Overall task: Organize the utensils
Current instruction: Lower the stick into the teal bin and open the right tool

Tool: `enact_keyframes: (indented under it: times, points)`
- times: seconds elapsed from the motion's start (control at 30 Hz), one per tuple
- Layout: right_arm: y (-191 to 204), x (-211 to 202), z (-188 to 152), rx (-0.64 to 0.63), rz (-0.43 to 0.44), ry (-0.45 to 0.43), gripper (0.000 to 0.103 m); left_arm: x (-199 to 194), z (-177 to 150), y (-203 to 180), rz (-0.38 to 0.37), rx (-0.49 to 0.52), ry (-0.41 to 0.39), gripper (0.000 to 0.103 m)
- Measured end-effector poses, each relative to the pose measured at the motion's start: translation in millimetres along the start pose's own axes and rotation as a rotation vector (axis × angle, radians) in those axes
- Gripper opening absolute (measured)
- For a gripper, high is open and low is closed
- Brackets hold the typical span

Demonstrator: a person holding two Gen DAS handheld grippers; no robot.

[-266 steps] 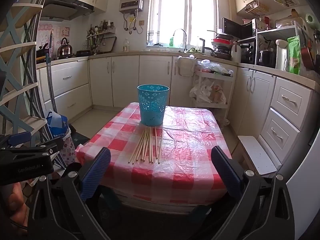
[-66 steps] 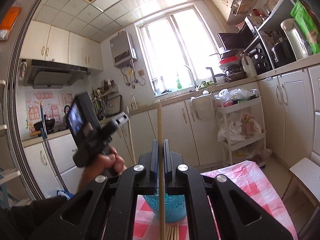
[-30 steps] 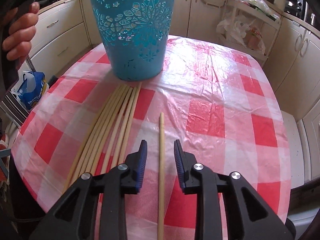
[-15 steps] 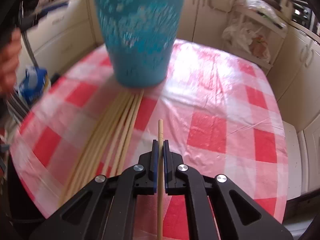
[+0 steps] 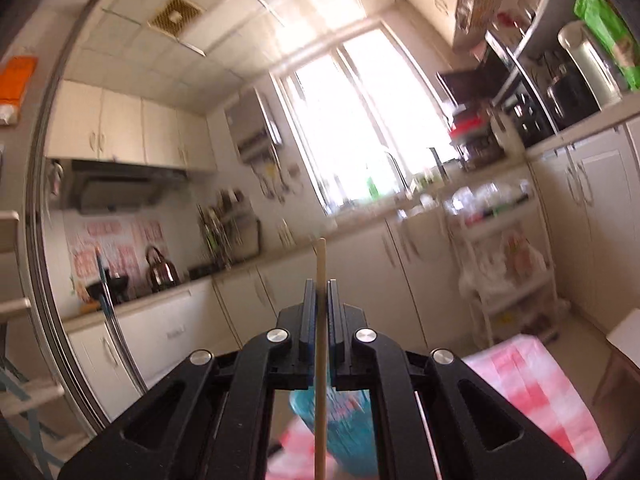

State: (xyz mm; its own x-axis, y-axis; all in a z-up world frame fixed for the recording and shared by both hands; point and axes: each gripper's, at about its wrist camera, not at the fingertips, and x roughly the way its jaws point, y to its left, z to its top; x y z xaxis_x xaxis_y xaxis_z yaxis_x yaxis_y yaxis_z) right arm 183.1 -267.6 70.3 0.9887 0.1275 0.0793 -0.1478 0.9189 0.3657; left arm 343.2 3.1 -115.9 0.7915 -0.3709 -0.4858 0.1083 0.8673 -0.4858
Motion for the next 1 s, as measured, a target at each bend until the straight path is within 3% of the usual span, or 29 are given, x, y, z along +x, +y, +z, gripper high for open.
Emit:
enact_keyframes:
  times: [0.2, 0.43, 0.6, 0.83, 1.0]
  points:
    - [12.9, 31.8, 16.7, 0.017, 0.095, -0.116, 0.006, 6.5, -16.2, 5.0, -0.026, -0.024, 0.019, 0.051]
    - [3.9, 68.3, 6.3, 0.048, 0.101, -0.175, 0.006, 13.7, -21.9, 15.5, -0.045, -0.071, 0.038, 0.051]
    - [-1.6, 89.5, -5.3, -0.020, 0.074, -0.237, 0.006, 15.4, -24.1, 15.3, -0.054, -0.070, 0.045, 0.051]
    - [-42.5, 113.0, -61.6, -0.042, -0.019, -0.086, 0.006, 16.6, -22.3, 14.1, -0.052, -0.065, 0.053, 0.051]
    - [-40.3, 98.2, -75.0, -0.082, -0.007, -0.006, 0.006, 16.7, -21.6, 13.4, -0.049, -0.060, 0.054, 0.051]
